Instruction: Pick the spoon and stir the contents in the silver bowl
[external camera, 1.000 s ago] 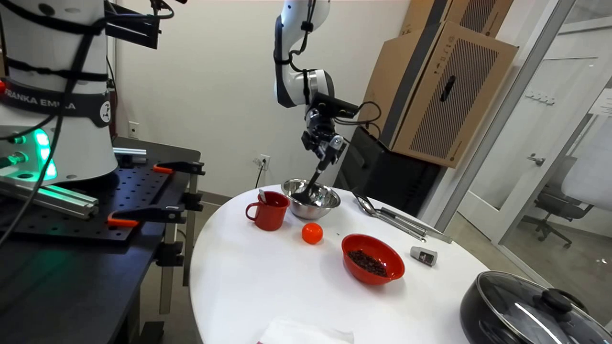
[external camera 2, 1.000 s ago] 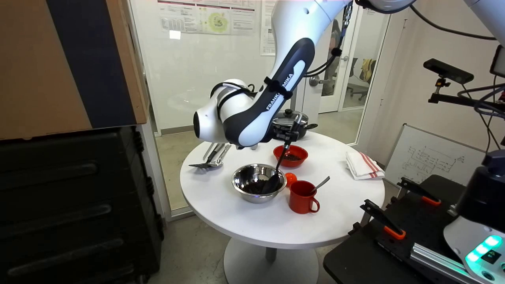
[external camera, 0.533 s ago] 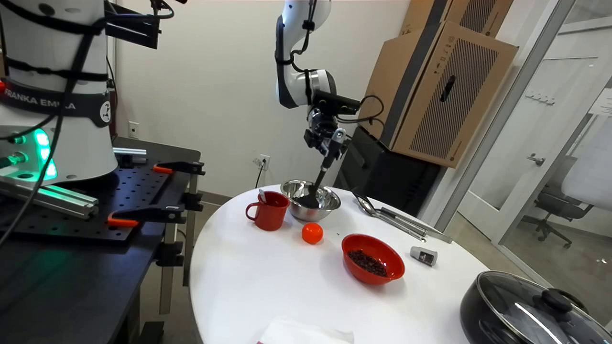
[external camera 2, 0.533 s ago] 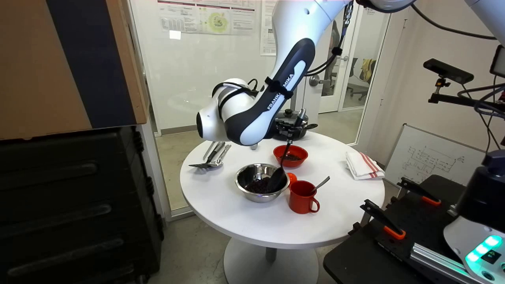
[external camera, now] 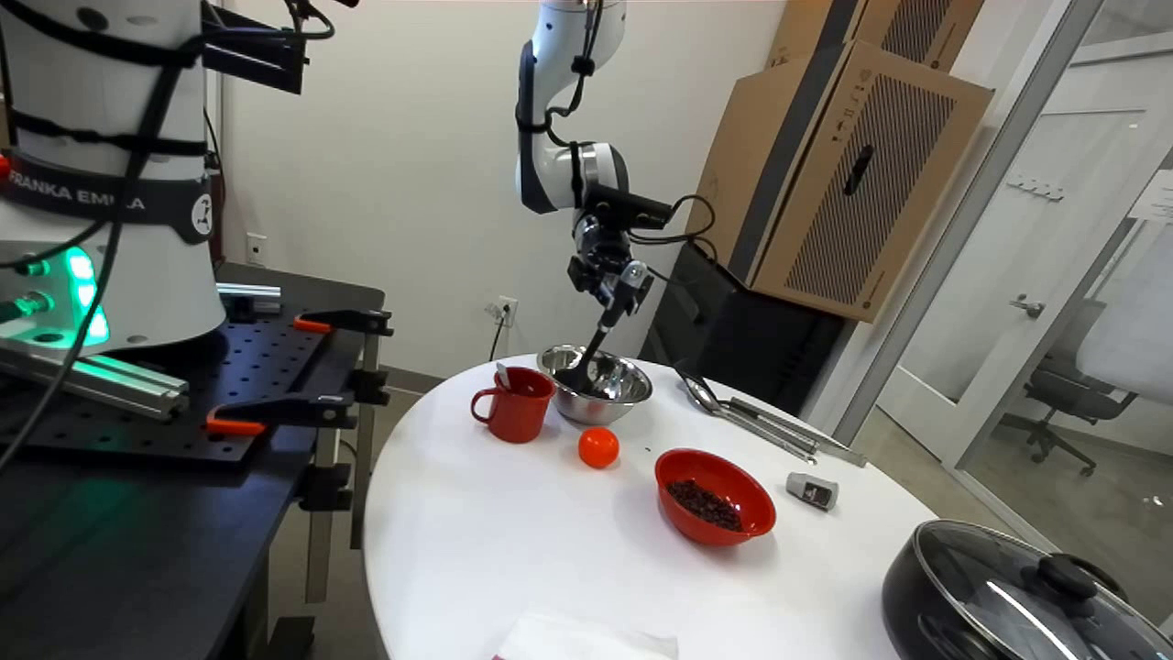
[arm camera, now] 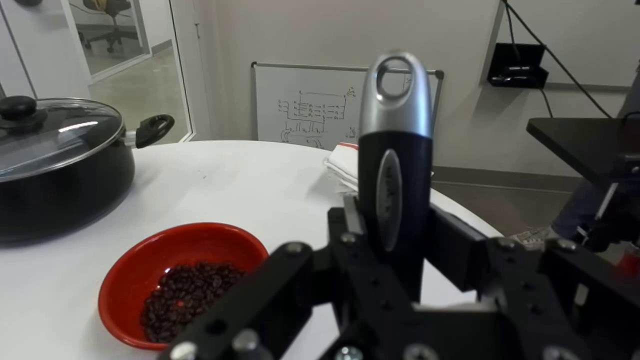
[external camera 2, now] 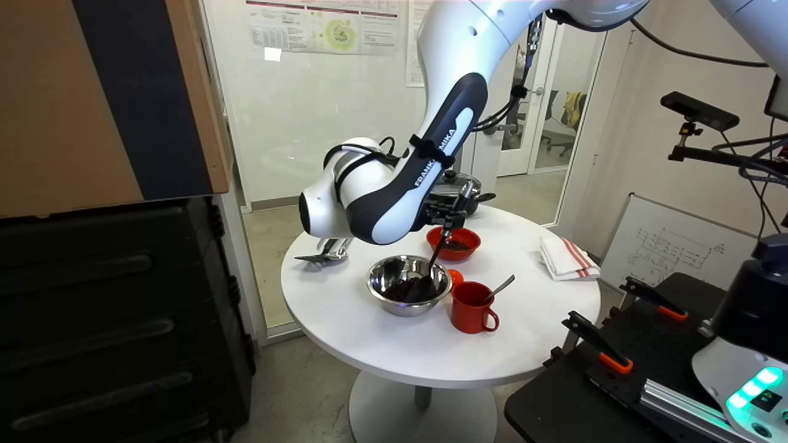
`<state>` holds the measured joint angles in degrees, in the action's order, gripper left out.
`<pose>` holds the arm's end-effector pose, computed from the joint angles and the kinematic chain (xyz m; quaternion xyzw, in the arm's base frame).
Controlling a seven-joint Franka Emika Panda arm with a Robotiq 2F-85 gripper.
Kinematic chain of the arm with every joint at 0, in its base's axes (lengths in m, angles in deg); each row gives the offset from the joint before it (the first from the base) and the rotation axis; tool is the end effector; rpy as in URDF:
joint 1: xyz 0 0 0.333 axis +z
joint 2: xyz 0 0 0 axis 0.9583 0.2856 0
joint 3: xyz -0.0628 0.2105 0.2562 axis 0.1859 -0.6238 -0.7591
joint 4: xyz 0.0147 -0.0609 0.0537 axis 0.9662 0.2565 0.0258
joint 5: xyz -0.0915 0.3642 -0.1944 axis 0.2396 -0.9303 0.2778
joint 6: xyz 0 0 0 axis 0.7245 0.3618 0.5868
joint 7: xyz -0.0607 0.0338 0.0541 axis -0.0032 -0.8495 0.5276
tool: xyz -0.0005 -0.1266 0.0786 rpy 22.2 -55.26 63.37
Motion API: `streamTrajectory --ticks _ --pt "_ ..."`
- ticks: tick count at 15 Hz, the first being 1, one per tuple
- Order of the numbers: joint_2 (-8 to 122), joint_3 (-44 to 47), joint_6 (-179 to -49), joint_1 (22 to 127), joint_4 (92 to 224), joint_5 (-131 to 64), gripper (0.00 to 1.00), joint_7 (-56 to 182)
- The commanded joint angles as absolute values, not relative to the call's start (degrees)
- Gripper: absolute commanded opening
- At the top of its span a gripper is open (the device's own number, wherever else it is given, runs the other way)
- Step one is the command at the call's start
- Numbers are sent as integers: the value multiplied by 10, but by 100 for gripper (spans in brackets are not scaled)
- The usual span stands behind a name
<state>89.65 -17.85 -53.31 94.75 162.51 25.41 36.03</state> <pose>0.5396 0.2133 0.0987 0.5636 0.5345 -0.4443 0.4463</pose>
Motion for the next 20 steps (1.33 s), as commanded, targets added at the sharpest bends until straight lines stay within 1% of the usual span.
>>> streamTrajectory --ticks 1,8,12,17,20 --pt "912 -174 -526 954 1605 264 8 385" --pt "918 -161 -522 963 1600 290 8 469" --pt "912 -160 -503 970 1610 300 8 473" --pt "905 -159 -433 987 1613 314 8 456" --pt "911 -168 -416 986 1611 325 8 429"
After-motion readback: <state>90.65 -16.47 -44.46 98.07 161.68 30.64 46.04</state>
